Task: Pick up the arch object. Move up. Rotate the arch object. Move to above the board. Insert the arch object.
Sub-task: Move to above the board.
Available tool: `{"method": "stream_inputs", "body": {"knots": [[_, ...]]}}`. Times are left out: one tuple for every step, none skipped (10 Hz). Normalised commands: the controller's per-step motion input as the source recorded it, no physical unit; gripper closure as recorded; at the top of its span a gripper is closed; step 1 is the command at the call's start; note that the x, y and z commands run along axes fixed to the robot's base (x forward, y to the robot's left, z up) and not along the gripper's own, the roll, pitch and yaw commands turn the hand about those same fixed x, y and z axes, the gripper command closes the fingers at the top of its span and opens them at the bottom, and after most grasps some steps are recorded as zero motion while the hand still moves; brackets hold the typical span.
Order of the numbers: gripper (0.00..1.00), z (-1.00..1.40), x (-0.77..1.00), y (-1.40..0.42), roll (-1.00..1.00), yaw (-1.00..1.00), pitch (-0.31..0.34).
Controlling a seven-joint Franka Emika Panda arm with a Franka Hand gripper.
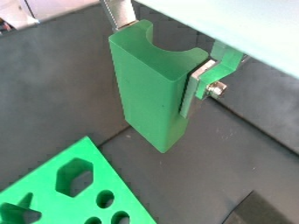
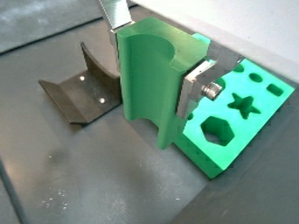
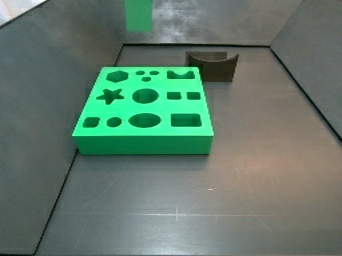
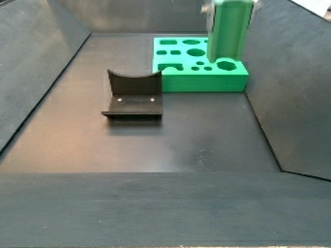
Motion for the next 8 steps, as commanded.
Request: {"method": "stream_inputs", "body": {"knots": [[1.00, 1.00, -0.04, 0.04, 0.03, 0.03, 0.078], [1.00, 1.00, -0.03, 0.03, 0.02, 0.02, 0.080], [1.00, 1.00, -0.02, 0.03, 0.01, 0.02, 0.081], [1.00, 0.81, 0.00, 0.02, 0.00, 0.01, 0.082], [1.00, 0.70, 0.00, 0.02, -0.01, 0.01, 0.084], [1.00, 0.48, 0.01, 0.02, -0.01, 0.01, 0.085], [1.00, 0.32, 0.01, 0.02, -0.02, 0.01, 0.081], [1.00, 0.20, 0.30, -1.00, 0.03, -0.51, 0.055]]}}
